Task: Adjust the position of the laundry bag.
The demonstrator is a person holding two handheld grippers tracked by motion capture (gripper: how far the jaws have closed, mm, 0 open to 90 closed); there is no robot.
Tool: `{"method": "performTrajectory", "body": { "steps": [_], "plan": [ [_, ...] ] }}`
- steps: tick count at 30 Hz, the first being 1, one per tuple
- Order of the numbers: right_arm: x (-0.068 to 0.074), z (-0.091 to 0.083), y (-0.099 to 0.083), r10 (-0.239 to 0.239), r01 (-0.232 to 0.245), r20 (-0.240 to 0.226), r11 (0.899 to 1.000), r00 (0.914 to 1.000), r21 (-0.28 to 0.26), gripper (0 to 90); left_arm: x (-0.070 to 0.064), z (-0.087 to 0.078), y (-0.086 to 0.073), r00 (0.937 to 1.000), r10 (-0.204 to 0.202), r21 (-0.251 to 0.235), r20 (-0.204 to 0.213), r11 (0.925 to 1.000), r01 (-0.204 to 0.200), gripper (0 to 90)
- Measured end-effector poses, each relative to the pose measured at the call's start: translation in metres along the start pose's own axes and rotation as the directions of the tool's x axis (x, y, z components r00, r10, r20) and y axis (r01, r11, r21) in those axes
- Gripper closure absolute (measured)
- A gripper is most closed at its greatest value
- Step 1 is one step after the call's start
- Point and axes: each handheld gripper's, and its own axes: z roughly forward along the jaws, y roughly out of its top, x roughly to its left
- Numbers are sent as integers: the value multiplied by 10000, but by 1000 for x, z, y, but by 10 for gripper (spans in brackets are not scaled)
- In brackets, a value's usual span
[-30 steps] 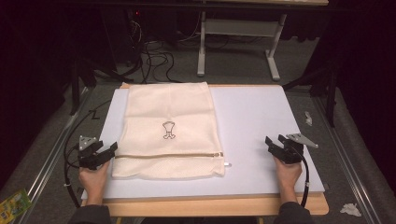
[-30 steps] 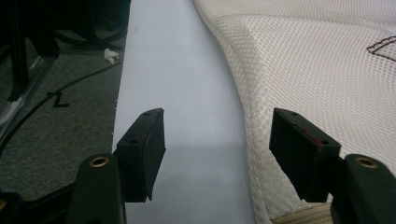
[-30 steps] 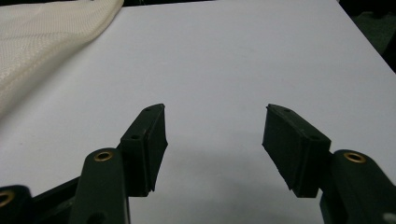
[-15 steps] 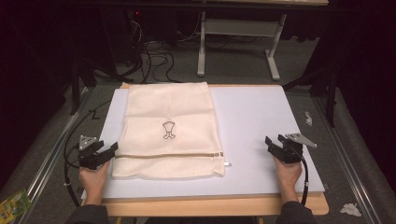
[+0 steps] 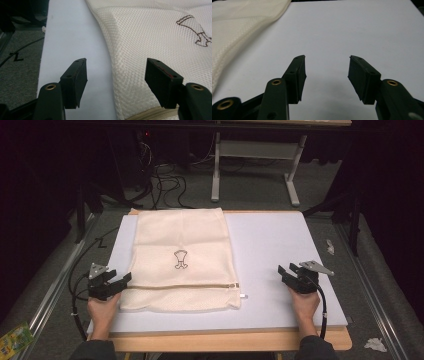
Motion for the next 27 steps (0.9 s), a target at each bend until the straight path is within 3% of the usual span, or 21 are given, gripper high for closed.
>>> {"method": "performTrajectory", "body": {
  "steps": [9,10,15,16,19,20,27],
  "plan": [
    [17,8,5,7,49,-1084,9987,9941,511,511,-2,2,4,9999,18,272,113,9996,-21,338],
    [22,11,8,91,19,-1441,9971,9895,756,512,-2,2,4,9999,-12,319,148,9995,8,335],
    [34,16,12,130,81,-1870,9937,9823,1117,471,-6,5,6,9993,29,666,379,9978,-54,319],
    [39,21,14,165,144,-2215,9904,9750,1373,477,-8,8,6,9991,-10,756,422,9971,-22,319],
    [45,26,14,196,216,-2383,9853,9710,1694,474,-9,10,6,9990,-52,830,445,9966,15,319],
    [51,30,15,157,362,-2536,9794,9672,1987,478,-10,11,6,9989,-44,901,466,9959,2,319],
    [72,38,18,-39,725,-3019,9736,9533,2166,495,-13,14,8,9987,29,1076,513,9942,-84,333]
  ]
}}
